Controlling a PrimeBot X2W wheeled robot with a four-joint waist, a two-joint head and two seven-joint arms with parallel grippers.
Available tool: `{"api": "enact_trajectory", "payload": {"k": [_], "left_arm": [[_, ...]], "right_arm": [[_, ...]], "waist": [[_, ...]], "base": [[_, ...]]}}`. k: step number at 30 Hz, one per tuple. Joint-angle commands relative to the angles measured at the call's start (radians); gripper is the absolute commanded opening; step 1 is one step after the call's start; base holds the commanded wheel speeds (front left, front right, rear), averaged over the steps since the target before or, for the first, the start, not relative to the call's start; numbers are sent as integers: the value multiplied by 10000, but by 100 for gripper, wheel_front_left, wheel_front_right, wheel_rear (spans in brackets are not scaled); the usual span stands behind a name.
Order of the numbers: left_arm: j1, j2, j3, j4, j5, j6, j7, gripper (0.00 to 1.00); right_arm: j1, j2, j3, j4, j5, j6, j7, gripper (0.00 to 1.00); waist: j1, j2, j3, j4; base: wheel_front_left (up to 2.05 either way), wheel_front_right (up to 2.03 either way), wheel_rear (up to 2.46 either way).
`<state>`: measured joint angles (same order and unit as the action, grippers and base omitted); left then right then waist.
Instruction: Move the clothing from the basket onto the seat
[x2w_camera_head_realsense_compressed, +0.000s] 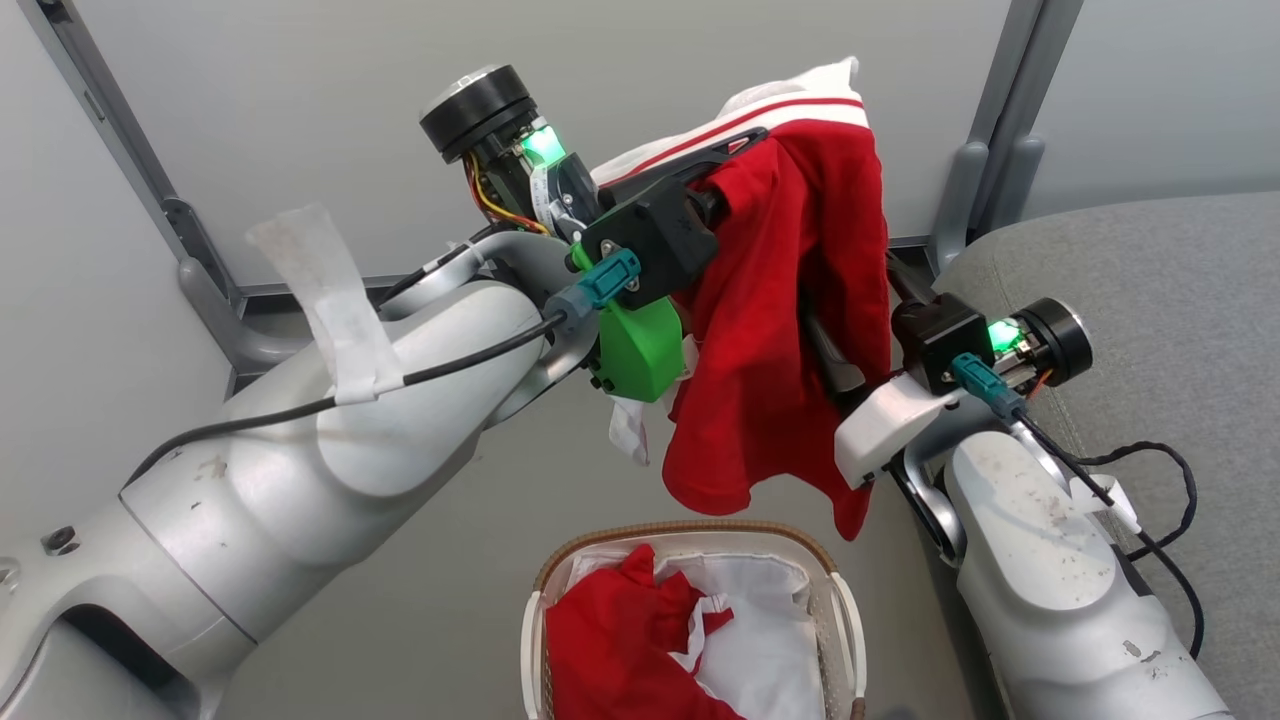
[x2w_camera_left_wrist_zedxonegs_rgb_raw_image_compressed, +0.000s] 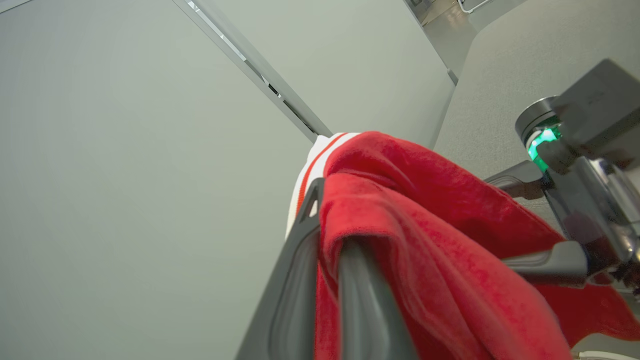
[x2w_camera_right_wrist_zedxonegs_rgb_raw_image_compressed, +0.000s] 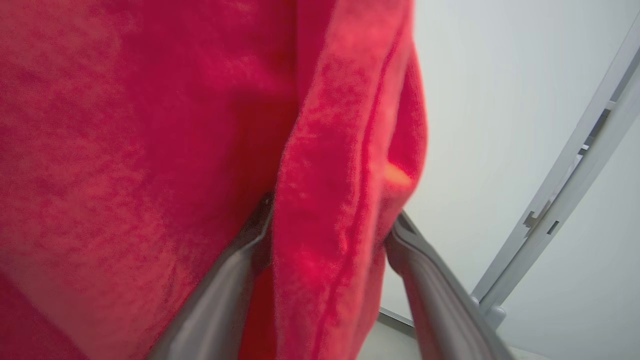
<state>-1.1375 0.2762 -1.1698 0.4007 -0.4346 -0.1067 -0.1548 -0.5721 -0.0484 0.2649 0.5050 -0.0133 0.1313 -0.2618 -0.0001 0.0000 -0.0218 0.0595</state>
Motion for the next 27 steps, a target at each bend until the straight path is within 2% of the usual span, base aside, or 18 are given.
{"api": "enact_trajectory", "payload": {"k": [1,2,3,14,15,17,18,27], "left_arm": [[178,-7,-23,-39,7,58,-72,0],[201,-8,-32,-61,-13,67,-90,0],[231,0,-32,-78,-64,83,-79,0],[895,386,201,379,-616,331,-236,0],[1027,424,238,474,-733,343,-269,9],[1265,426,326,615,-962,381,-412,51],[1385,418,365,695,-1038,410,-461,100],[2880,295,920,1273,-1840,595,-1045,100]], "right_arm": [[-118,-43,78,199,69,-10,-49,75],[-166,-43,149,362,122,-8,-49,33],[-215,-34,255,506,168,-10,-49,0],[-241,-37,568,619,520,-9,-49,0],[-230,-38,527,604,538,-9,-49,0],[-224,-35,460,578,590,-9,-49,0],[-237,-35,399,571,591,-10,-49,0],[-361,-37,-282,446,363,-10,-49,0]], "waist": [[1,0,-21,-3],[1,0,-31,-3],[1,0,-41,-6],[1,0,-7,-102],[1,0,4,-114],[1,0,31,-131],[1,0,46,-136],[1,0,191,-257]], "base": [[0,0,0],[0,0,0],[0,0,0],[0,0,0],[0,0,0],[0,0,0],[0,0,0],[0,0,0]]}}
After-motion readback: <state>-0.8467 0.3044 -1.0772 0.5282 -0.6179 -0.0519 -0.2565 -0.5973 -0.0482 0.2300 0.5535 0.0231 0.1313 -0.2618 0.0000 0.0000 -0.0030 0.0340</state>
